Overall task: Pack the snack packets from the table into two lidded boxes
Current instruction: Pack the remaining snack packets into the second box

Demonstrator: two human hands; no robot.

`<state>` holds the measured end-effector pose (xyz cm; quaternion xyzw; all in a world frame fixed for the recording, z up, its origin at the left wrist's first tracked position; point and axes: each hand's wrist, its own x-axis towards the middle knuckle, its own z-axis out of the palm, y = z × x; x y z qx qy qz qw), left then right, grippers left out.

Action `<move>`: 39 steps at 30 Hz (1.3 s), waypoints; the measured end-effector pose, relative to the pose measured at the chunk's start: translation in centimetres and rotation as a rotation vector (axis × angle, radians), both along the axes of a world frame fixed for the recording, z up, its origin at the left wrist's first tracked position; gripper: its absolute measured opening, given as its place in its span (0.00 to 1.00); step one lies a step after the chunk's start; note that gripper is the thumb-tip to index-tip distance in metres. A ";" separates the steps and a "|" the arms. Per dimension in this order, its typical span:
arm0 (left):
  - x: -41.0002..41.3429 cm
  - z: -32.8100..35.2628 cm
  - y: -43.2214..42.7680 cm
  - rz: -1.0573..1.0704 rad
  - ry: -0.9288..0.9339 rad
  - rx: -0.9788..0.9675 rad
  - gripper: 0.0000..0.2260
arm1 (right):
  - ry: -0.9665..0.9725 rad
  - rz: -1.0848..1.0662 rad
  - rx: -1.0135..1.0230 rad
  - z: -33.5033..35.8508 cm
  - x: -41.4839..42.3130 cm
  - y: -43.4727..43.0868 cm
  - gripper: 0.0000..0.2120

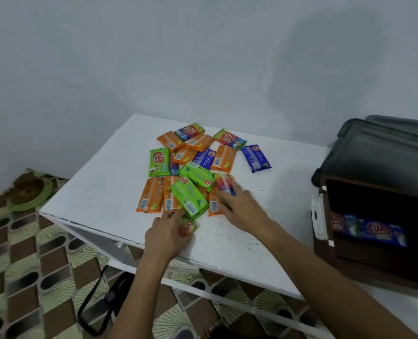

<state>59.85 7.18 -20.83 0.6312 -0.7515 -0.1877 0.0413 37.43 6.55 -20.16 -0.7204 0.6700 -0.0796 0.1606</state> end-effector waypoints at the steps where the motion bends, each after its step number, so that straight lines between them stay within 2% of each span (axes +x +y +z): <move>1: 0.1 0.6 0.1 -0.047 0.018 0.004 0.27 | 0.019 -0.017 -0.041 0.2 -0.2 0.0 0.19; 4: -0.4 3.0 0.2 -0.221 0.128 0.026 0.29 | 0.011 -0.085 -0.209 1.9 -1.5 0.6 0.24; 8: -3.4 6.1 0.1 -0.342 0.420 -0.100 0.28 | -0.143 -0.165 -0.371 4.8 -5.4 3.1 0.14; 12: -8.9 8.9 0.6 -0.333 0.731 -0.201 0.24 | -0.372 -0.295 -0.462 8.2 -10.7 7.6 0.12; 16: -14.9 10.3 1.2 -0.256 1.097 -0.039 0.24 | -0.519 -0.419 -0.486 10.3 -16.5 12.2 0.10; 19: -19.4 10.2 1.9 -0.205 1.237 0.068 0.25 | -0.637 -0.530 -0.466 10.2 -20.4 14.6 0.10; 24: -25.4 8.1 3.2 -0.164 1.303 0.183 0.25 | -0.668 -0.659 -0.329 7.2 -24.6 15.2 0.10; 28: -28.1 6.7 4.2 -0.145 1.252 0.202 0.25 | -0.940 -0.649 -0.003 4.9 -25.8 13.7 0.12; 30: -28.5 6.4 4.4 -0.126 1.238 0.188 0.24 | -0.972 -0.616 0.155 4.1 -26.2 13.2 0.14; 32: -28.7 6.4 4.6 -0.109 1.232 0.179 0.24 | -0.843 -0.581 0.230 3.6 -26.6 12.7 0.15; 36: -29.0 6.7 4.9 -0.097 1.217 0.181 0.24 | -0.233 -0.376 0.178 2.9 -26.9 12.6 0.17; 39: -29.2 6.8 4.9 -0.104 1.200 0.172 0.24 | -0.098 -0.269 0.110 3.2 -27.2 12.9 0.16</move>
